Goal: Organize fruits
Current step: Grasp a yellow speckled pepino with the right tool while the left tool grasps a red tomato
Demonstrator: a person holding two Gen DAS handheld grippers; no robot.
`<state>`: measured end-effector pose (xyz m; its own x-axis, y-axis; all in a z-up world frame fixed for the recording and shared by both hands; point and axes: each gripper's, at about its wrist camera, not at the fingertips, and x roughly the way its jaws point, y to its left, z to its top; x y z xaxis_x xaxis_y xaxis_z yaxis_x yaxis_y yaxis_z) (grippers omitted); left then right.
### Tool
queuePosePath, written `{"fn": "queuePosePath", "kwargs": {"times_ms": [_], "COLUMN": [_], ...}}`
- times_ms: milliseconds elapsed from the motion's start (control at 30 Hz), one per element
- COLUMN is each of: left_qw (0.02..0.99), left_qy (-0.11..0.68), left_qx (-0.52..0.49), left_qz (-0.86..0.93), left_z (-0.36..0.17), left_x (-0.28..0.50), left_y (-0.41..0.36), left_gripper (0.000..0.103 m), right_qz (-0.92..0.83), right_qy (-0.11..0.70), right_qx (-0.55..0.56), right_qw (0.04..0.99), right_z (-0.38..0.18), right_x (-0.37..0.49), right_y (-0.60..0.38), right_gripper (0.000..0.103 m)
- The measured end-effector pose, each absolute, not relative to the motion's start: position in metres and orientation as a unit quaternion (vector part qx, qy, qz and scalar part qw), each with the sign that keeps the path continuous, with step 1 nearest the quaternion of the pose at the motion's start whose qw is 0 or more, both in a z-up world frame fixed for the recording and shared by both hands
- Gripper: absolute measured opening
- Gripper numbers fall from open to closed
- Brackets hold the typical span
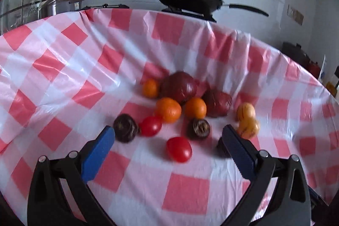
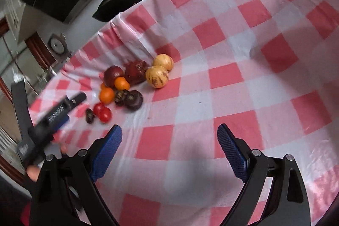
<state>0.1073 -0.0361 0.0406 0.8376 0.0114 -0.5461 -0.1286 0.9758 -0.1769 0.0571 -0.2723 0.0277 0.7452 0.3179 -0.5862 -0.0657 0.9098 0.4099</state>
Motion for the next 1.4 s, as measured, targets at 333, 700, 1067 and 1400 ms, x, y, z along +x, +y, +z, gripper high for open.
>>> {"fn": "queuePosePath", "kwargs": {"times_ms": [333, 700, 1067, 1400], "left_qw": [0.947, 0.939, 0.936, 0.931], "left_qy": [0.288, 0.316, 0.327, 0.344], "left_qx": [-0.143, -0.135, -0.131, -0.121], "left_qz": [0.005, 0.021, 0.011, -0.016], "left_z": [0.035, 0.025, 0.022, 0.02], "left_x": [0.104, 0.111, 0.113, 0.114], "left_y": [-0.005, -0.006, -0.01, -0.019], "left_gripper": [0.101, 0.101, 0.101, 0.101], "right_qz": [0.064, 0.037, 0.0, 0.007], "right_qy": [0.343, 0.387, 0.427, 0.4], "right_qx": [0.228, 0.145, 0.098, 0.121], "right_qw": [0.909, 0.91, 0.899, 0.908], "right_z": [0.024, 0.025, 0.013, 0.016], "right_x": [0.078, 0.196, 0.236, 0.182], "right_y": [-0.276, -0.2, -0.185, -0.218], "right_gripper": [0.089, 0.073, 0.058, 0.043]}}
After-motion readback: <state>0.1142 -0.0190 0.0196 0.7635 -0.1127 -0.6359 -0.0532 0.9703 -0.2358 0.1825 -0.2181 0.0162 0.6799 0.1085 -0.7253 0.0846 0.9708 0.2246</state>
